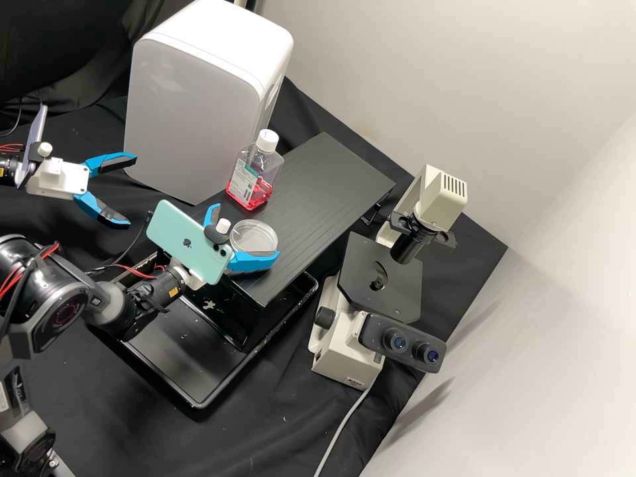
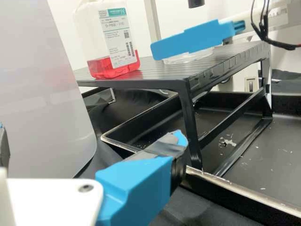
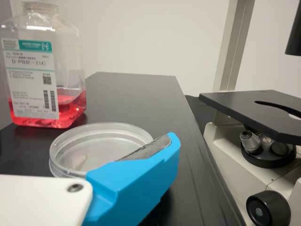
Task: Remove the lid from the petri dish
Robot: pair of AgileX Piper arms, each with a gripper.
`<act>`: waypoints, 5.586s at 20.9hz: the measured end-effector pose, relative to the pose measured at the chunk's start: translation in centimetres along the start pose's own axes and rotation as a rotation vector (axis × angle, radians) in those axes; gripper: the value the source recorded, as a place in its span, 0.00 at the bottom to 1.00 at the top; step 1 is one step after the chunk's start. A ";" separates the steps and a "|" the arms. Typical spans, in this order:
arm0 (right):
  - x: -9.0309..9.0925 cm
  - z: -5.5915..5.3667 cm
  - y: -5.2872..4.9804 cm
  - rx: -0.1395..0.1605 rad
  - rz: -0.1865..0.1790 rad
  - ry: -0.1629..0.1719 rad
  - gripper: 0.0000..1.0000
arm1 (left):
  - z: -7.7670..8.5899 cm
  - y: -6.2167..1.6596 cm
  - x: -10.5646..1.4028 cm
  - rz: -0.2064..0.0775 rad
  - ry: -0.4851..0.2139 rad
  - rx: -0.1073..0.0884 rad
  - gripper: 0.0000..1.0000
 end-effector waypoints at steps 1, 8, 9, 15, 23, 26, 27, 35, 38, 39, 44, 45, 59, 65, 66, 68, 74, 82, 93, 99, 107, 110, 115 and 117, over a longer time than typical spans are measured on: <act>0.0 0.0 0.0 -0.001 0.000 -0.002 1.00 | 0.0 0.00 0.0 0.000 0.000 0.000 1.00; 0.1 0.1 -0.1 -0.002 0.009 0.005 0.00 | 0.0 0.08 0.1 0.003 -0.002 0.002 1.00; 0.1 0.0 0.0 -0.002 0.016 0.011 0.00 | 0.1 0.13 0.2 0.006 -0.004 0.003 1.00; 0.1 0.1 0.3 0.004 0.037 0.018 0.00 | 0.3 0.12 0.3 0.006 -0.013 0.011 1.00; 0.1 0.1 0.3 0.027 0.038 0.017 0.00 | 0.3 0.12 0.3 0.006 -0.013 0.011 1.00; 0.1 0.1 0.3 0.027 0.038 0.017 0.00 | 0.3 0.12 0.3 0.006 -0.013 0.011 1.00; 0.1 0.1 0.3 0.027 0.038 0.017 0.00 | 0.3 0.12 0.3 0.006 -0.013 0.011 1.00; 0.1 0.1 0.3 0.009 0.043 0.011 1.00 | 0.3 0.12 0.3 0.006 -0.013 0.030 1.00; 0.1 0.1 0.3 -0.003 0.048 0.005 1.00 | 0.3 0.12 0.3 0.006 -0.013 0.031 1.00; 0.1 0.1 0.3 -0.011 0.048 0.005 1.00 | 0.3 0.12 0.3 0.006 -0.013 0.031 1.00; 0.1 0.1 0.3 -0.013 0.048 0.005 1.00 | 0.5 0.11 0.3 0.006 -0.019 0.032 1.00; 0.1 0.1 0.3 -0.013 0.048 0.005 1.00 | 0.5 0.11 0.3 0.006 -0.019 0.032 1.00; 0.0 -0.4 -0.2 -0.018 0.036 0.016 1.00 | 0.5 0.11 0.3 0.006 -0.019 0.032 1.00; 0.2 0.0 -0.7 -0.037 0.024 0.003 1.00 | 0.4 -0.15 0.4 -0.003 -0.019 0.028 1.00; 0.2 0.0 -0.7 -0.037 0.024 0.003 1.00 | 0.4 -0.15 0.4 -0.003 -0.019 0.029 1.00; 0.2 0.0 -0.7 -0.037 0.024 0.003 1.00 | 0.4 -0.15 0.4 -0.003 -0.019 0.029 1.00; 0.2 0.1 -0.6 -0.038 0.025 0.001 0.00 | 0.4 -0.15 0.4 -0.003 -0.019 0.029 1.00; 0.2 0.2 -0.5 -0.036 0.031 -0.002 0.00 | 0.4 -0.15 0.4 -0.003 -0.019 0.029 1.00; 0.2 0.2 -0.4 -0.032 0.036 0.000 0.00 | 0.5 -0.22 0.4 -0.005 -0.023 0.029 1.00; 0.2 0.4 -0.2 -0.032 0.043 -0.008 0.00 | 0.7 -0.46 0.5 -0.013 -0.028 0.026 1.00; 0.2 0.4 -0.2 -0.032 0.043 -0.008 0.00 | 0.7 -0.52 0.5 -0.015 -0.030 0.026 1.00; 0.2 0.4 -0.2 -0.032 0.043 -0.008 0.00 | 0.7 -0.49 0.5 -0.014 -0.030 0.026 1.00; 0.2 0.4 -0.2 -0.031 0.046 -0.011 0.00 | 0.7 -0.49 0.5 -0.014 -0.030 0.026 1.00; 0.1 0.4 0.1 -0.019 0.067 -0.022 0.00 | 0.7 -0.49 0.5 -0.014 -0.030 0.026 1.00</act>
